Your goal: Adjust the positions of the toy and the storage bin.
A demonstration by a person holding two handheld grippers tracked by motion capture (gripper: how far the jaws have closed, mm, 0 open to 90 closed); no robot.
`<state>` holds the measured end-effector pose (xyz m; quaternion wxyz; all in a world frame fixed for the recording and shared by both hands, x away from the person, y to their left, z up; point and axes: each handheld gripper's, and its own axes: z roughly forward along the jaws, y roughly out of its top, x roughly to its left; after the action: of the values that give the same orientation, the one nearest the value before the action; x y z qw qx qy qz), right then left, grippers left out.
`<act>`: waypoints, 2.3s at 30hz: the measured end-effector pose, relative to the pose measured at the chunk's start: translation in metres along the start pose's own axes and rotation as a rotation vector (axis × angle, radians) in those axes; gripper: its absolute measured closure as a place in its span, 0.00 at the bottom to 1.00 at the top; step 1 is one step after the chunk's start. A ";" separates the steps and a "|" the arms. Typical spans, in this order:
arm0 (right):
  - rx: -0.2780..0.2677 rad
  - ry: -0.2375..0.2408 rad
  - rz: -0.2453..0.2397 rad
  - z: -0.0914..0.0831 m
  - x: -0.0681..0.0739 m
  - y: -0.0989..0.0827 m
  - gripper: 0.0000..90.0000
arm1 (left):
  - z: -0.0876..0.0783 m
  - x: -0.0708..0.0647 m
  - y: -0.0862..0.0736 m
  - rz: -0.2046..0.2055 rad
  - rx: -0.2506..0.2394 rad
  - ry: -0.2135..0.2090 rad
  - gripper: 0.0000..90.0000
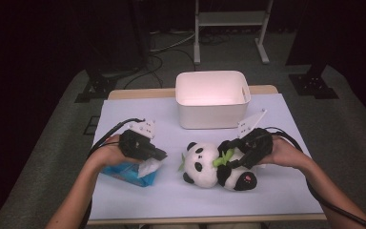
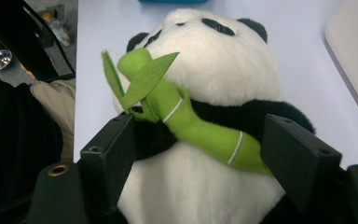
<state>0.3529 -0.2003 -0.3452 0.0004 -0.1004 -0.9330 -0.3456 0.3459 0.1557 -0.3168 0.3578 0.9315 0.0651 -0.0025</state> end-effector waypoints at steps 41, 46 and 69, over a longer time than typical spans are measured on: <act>-0.088 0.003 -0.022 -0.040 0.020 -0.019 0.59 | 0.111 -0.013 0.131 0.219 0.082 -0.148 0.97; -0.072 0.004 -0.042 -0.035 0.021 -0.014 0.69 | 0.113 -0.013 0.127 0.214 0.077 -0.152 0.96; -0.029 0.048 -0.100 -0.018 0.021 0.006 0.93 | 0.110 -0.015 0.120 0.229 0.085 -0.157 0.95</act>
<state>0.3326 -0.2037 -0.3257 0.0042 -0.0453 -0.9316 -0.3607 0.3502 -0.0080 -0.3183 0.3200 0.9441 -0.0696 -0.0372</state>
